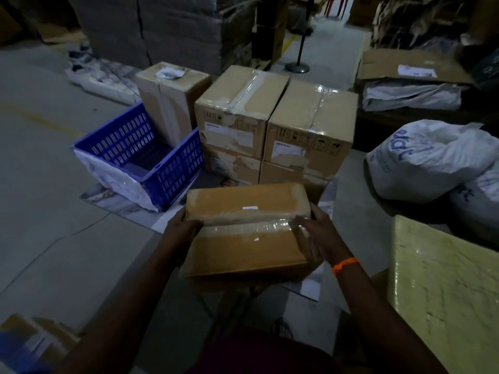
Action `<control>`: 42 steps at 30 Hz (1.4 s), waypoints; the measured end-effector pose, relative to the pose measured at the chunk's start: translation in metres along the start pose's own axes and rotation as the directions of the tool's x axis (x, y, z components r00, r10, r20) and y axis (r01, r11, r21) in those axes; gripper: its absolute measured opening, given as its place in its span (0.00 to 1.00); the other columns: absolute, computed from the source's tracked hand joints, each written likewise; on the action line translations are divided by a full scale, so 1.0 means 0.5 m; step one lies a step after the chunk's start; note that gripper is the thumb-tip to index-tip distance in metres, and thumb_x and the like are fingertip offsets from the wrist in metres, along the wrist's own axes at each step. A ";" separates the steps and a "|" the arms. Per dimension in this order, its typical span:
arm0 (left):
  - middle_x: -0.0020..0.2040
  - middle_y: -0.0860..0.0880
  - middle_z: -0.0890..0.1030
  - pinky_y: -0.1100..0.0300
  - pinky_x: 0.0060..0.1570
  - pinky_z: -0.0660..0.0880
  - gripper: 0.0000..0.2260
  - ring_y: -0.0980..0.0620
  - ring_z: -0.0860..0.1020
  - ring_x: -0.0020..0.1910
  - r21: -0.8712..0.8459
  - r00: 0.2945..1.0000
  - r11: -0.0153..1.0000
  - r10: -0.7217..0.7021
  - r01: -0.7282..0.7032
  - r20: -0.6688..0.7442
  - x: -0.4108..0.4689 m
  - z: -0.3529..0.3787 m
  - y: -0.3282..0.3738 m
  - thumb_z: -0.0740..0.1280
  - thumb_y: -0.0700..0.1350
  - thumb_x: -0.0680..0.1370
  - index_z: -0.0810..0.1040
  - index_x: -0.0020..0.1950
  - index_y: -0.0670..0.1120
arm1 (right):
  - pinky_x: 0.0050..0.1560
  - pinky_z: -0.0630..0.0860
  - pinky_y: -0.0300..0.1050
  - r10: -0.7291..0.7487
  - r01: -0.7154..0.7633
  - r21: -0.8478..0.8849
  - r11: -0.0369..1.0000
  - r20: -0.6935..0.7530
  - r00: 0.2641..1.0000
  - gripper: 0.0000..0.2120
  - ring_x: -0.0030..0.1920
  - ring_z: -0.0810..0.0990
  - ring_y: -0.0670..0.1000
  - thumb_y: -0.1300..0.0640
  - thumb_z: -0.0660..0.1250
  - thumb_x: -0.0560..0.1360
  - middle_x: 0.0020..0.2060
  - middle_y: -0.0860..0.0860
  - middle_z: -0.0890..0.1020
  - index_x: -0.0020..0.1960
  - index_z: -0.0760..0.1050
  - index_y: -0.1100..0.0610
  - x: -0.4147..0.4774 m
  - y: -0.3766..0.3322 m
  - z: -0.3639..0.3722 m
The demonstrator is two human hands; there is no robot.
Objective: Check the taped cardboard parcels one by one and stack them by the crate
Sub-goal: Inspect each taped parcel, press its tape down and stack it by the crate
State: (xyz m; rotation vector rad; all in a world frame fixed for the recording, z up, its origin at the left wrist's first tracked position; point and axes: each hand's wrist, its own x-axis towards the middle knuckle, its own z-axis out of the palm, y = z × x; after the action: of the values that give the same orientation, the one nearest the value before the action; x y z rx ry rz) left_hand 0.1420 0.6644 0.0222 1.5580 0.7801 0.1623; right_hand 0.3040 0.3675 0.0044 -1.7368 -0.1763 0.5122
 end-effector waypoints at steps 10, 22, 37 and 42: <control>0.62 0.52 0.82 0.53 0.48 0.79 0.15 0.49 0.80 0.62 -0.398 0.985 0.907 0.082 -0.136 -0.151 -0.049 -0.037 -0.009 0.68 0.54 0.80 0.78 0.65 0.52 | 0.60 0.81 0.59 -0.115 0.156 0.294 0.943 -0.153 0.982 0.15 0.65 0.81 0.56 0.58 0.67 0.82 0.63 0.53 0.83 0.69 0.76 0.56 -0.064 0.017 -0.043; 0.58 0.48 0.83 0.44 0.56 0.79 0.13 0.44 0.82 0.58 -0.376 0.994 0.926 -0.069 0.031 -0.089 -0.117 -0.008 -0.149 0.70 0.53 0.78 0.78 0.61 0.51 | 0.46 0.84 0.45 0.103 -0.021 0.302 0.953 -0.259 0.960 0.47 0.56 0.86 0.50 0.26 0.79 0.56 0.56 0.49 0.87 0.67 0.78 0.52 -0.214 0.108 0.001; 0.61 0.55 0.77 0.58 0.48 0.76 0.25 0.52 0.77 0.61 -0.201 0.998 0.979 0.014 -0.026 -0.059 -0.141 -0.027 -0.149 0.66 0.63 0.77 0.71 0.71 0.55 | 0.62 0.79 0.55 0.134 -0.024 0.285 0.958 -0.375 0.917 0.41 0.59 0.84 0.52 0.24 0.72 0.64 0.60 0.50 0.85 0.67 0.78 0.51 -0.259 0.082 0.059; 0.70 0.52 0.73 0.50 0.58 0.76 0.34 0.50 0.75 0.65 -0.147 0.998 0.987 0.061 -0.063 -0.017 -0.131 -0.036 -0.153 0.69 0.71 0.71 0.69 0.74 0.60 | 0.68 0.75 0.53 0.159 -0.062 0.282 0.957 -0.337 0.928 0.36 0.62 0.82 0.44 0.18 0.66 0.62 0.58 0.40 0.85 0.61 0.82 0.39 -0.270 0.053 0.070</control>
State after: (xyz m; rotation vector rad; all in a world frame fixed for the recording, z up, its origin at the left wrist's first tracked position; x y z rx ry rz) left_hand 0.0540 0.6384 -0.0229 1.4427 0.7132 0.2697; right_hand 0.1648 0.3400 0.0063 -1.5482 0.2440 0.2781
